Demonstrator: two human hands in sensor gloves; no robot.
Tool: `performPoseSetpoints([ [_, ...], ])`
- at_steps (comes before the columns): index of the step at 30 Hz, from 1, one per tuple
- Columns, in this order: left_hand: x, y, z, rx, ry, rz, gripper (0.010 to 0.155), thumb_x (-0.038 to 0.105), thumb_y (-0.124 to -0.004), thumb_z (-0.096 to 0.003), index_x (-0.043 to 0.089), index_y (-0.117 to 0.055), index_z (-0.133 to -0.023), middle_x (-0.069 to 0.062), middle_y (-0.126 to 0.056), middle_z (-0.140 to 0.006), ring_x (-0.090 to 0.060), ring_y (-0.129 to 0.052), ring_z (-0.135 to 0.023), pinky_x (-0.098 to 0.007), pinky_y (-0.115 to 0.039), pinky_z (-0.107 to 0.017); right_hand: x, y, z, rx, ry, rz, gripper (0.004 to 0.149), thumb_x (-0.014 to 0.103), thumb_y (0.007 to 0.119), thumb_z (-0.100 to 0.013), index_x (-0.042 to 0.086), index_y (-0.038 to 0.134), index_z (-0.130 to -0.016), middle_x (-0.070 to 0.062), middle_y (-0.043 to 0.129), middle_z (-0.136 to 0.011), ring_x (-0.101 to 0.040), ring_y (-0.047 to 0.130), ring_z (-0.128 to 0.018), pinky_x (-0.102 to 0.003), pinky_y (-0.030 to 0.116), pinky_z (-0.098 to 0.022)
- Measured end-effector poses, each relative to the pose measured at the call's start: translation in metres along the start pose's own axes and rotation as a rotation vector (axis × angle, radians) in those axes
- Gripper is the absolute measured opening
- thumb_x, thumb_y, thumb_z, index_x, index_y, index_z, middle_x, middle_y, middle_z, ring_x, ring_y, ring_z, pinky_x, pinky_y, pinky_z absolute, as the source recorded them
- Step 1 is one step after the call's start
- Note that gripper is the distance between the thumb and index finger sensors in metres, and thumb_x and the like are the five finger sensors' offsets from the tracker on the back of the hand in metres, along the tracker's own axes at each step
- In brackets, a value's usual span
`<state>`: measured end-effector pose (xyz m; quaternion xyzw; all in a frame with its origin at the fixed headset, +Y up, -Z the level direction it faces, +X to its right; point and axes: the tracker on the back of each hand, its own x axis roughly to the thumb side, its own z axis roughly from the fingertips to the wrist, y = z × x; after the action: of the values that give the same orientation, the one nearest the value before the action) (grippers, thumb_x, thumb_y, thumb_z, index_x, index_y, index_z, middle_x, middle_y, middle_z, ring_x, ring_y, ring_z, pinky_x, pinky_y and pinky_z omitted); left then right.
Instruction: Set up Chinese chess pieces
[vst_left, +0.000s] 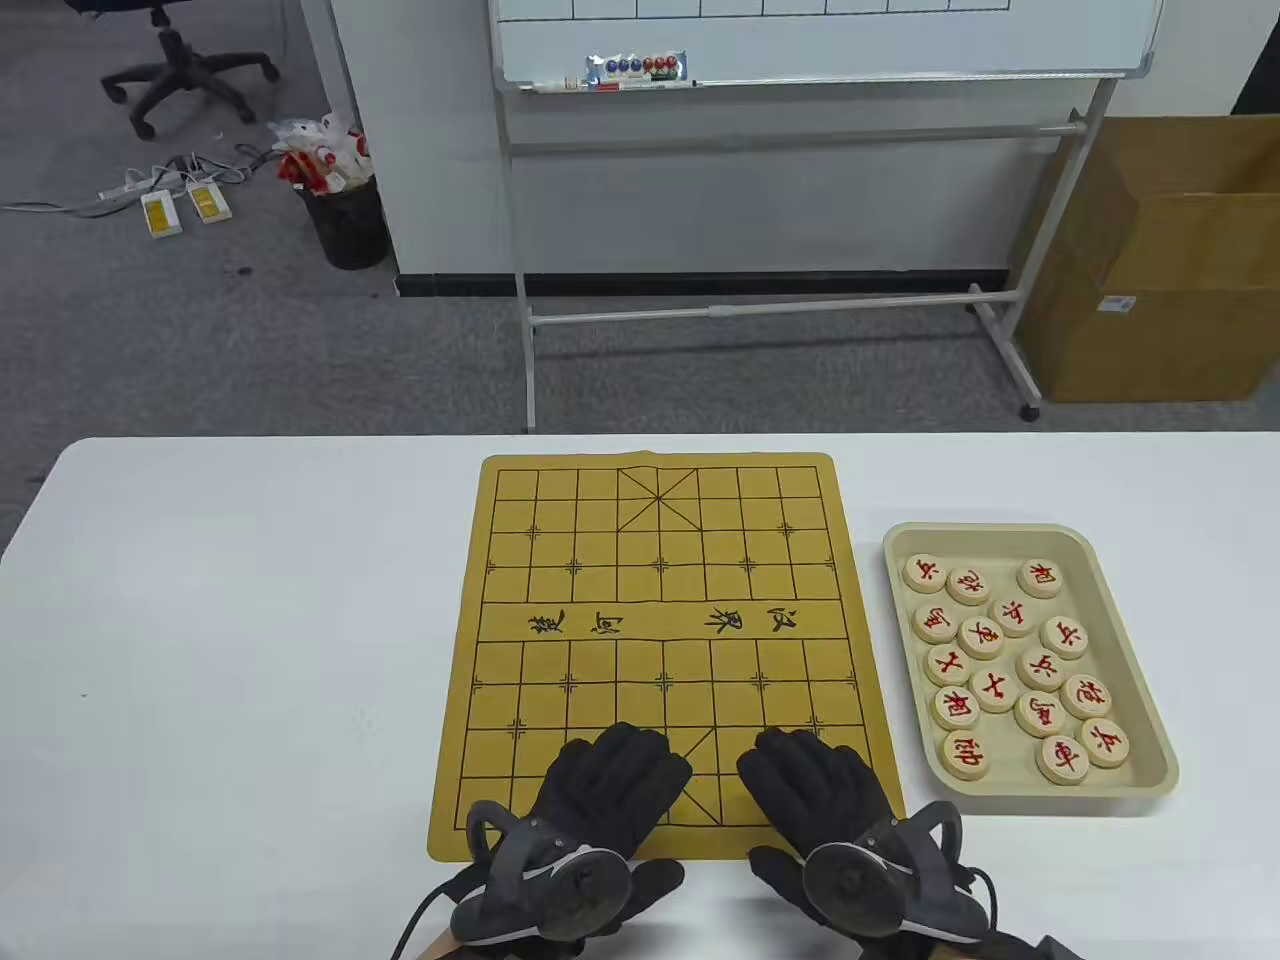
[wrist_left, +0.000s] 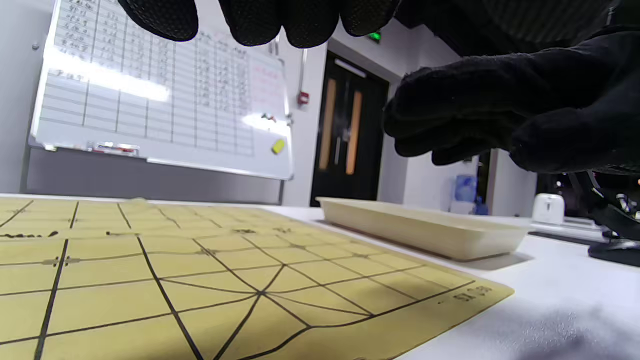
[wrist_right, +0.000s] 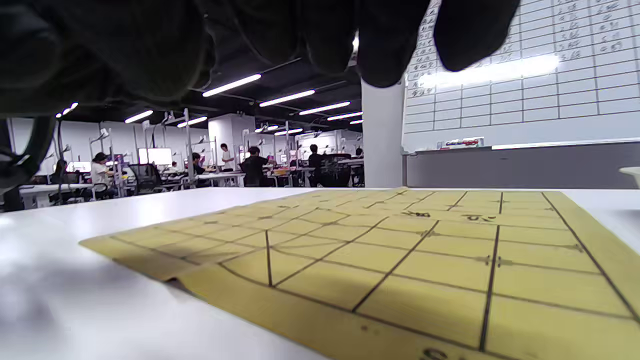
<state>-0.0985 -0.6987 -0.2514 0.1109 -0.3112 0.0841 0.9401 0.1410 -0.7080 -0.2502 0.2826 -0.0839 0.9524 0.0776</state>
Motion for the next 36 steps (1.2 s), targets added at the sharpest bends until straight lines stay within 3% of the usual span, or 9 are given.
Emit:
performPoseSetpoints([
  [10, 0.002, -0.004, 0.0, -0.029, -0.009, -0.003, 0.085, 0.064, -0.063, -0.0375, 0.029, -0.039, -0.11, -0.004, -0.042, -0.119, -0.032, -0.046, -0.112, -0.062, -0.051, -0.078, -0.007, -0.01, -0.003, -0.054, 0.039, 0.013, 0.083, 0.053, 0.075, -0.045, 0.016, 0.045, -0.113, -0.015, 0.05, -0.119, -0.042, 0.06, -0.109, -0.063, 0.055, -0.074],
  [14, 0.002, -0.004, 0.0, -0.034, -0.01, -0.003, 0.085, 0.064, -0.064, -0.0375, 0.028, -0.039, -0.11, -0.004, -0.042, -0.119, -0.032, -0.046, -0.112, -0.062, -0.051, -0.078, -0.025, -0.037, -0.008, -0.133, 0.12, 0.059, 0.083, 0.052, 0.076, -0.044, 0.017, 0.046, -0.113, -0.015, 0.05, -0.119, -0.042, 0.06, -0.109, -0.064, 0.054, -0.075],
  [18, 0.003, -0.004, 0.0, -0.04, -0.01, -0.001, 0.085, 0.064, -0.064, -0.0375, 0.028, -0.039, -0.11, -0.005, -0.041, -0.119, -0.032, -0.046, -0.112, -0.062, -0.051, -0.078, -0.064, -0.07, -0.015, -0.184, 0.27, 0.092, 0.081, 0.049, 0.08, -0.044, 0.016, 0.051, -0.112, -0.014, 0.054, -0.119, -0.042, 0.062, -0.109, -0.064, 0.053, -0.076],
  [20, 0.003, -0.004, 0.0, -0.041, -0.01, 0.0, 0.085, 0.064, -0.064, -0.0375, 0.028, -0.039, -0.11, -0.005, -0.041, -0.119, -0.033, -0.046, -0.112, -0.062, -0.051, -0.078, -0.09, -0.08, -0.019, -0.126, 0.357, 0.096, 0.08, 0.048, 0.081, -0.045, 0.017, 0.052, -0.112, -0.015, 0.055, -0.119, -0.041, 0.064, -0.108, -0.064, 0.054, -0.076],
  [23, 0.003, -0.005, 0.0, -0.041, -0.008, 0.001, 0.085, 0.064, -0.064, -0.0376, 0.028, -0.039, -0.11, -0.005, -0.041, -0.119, -0.032, -0.046, -0.112, -0.062, -0.051, -0.078, -0.128, -0.081, -0.024, 0.053, 0.497, 0.158, 0.078, 0.046, 0.082, -0.046, 0.017, 0.052, -0.112, -0.014, 0.056, -0.118, -0.039, 0.067, -0.107, -0.063, 0.055, -0.076],
  [26, 0.002, -0.006, 0.0, -0.052, -0.004, -0.004, 0.085, 0.064, -0.064, -0.0377, 0.028, -0.039, -0.11, -0.005, -0.042, -0.119, -0.033, -0.046, -0.112, -0.062, -0.051, -0.078, -0.162, -0.057, -0.024, 0.192, 0.602, 0.194, 0.071, 0.044, 0.085, -0.045, 0.018, 0.062, -0.107, -0.012, 0.069, -0.111, -0.034, 0.08, -0.096, -0.059, 0.062, -0.073],
  [30, 0.002, -0.009, -0.002, -0.072, -0.002, 0.0, 0.085, 0.064, -0.064, -0.0377, 0.028, -0.039, -0.11, -0.005, -0.042, -0.119, -0.033, -0.046, -0.112, -0.062, -0.051, -0.078, -0.182, -0.026, -0.017, 0.362, 0.672, 0.197, 0.06, 0.047, 0.086, -0.044, 0.019, 0.078, -0.096, -0.01, 0.087, -0.096, -0.029, 0.095, -0.08, -0.055, 0.07, -0.069],
  [36, 0.001, -0.012, -0.002, -0.094, 0.002, -0.003, 0.084, 0.064, -0.064, -0.0377, 0.028, -0.039, -0.11, -0.005, -0.042, -0.119, -0.033, -0.046, -0.112, -0.062, -0.052, -0.078, -0.191, 0.002, -0.012, 0.487, 0.731, 0.273, 0.065, 0.053, 0.081, -0.043, 0.014, 0.083, -0.094, -0.012, 0.092, -0.092, -0.031, 0.099, -0.076, -0.055, 0.072, -0.067],
])
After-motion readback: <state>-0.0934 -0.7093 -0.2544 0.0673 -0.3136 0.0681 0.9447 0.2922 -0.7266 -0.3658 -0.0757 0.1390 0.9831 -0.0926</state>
